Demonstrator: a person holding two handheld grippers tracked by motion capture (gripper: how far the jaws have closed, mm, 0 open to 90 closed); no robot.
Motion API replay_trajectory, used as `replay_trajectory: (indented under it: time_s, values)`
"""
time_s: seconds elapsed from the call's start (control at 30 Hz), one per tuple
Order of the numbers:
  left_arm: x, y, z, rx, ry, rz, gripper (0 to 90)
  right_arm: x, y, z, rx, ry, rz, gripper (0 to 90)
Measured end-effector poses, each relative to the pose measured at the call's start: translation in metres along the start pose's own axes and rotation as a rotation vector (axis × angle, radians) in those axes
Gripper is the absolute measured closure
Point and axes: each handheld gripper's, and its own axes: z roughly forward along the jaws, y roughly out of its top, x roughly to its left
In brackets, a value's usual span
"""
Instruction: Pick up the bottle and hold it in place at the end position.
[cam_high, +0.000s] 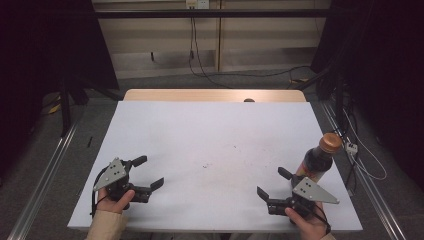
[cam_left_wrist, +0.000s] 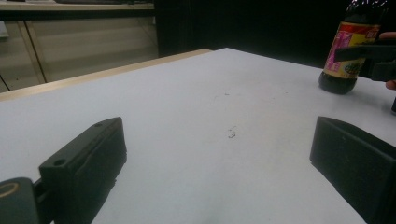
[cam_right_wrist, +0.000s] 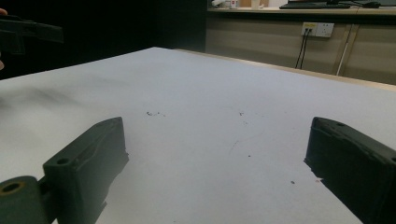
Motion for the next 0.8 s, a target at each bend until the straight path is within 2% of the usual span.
replay_trajectory:
  time_s: [0.5, 0.57, 0.7, 0.77, 0.8]
  values:
    - [-0.0018, -0.0005, 0.0028, 0.010, -0.001, 0.001, 3.5, 0.0013, 0.0027, -0.0022, 0.024, 0.036, -0.013, 5.8]
    - [-0.0018, -0.0005, 0.0032, 0.011, 0.000, 0.001, 3.6, 0.0008, 0.0036, -0.0033, 0.025, 0.055, 0.008, 7.2]
    - [-0.0013, -0.0016, 0.0030, 0.017, 0.003, 0.002, 3.7, -0.0007, 0.0049, -0.0043, 0.027, 0.063, 0.000, 7.4]
    - [-0.0015, -0.0023, 0.0024, 0.017, 0.002, -0.001, 3.8, -0.0018, 0.0065, -0.0053, 0.029, 0.076, 0.002, 7.8]
    - [-0.0016, -0.0025, 0.0020, 0.017, 0.003, -0.004, 3.7, -0.0027, 0.0064, -0.0072, 0.040, 0.108, 0.013, 7.9]
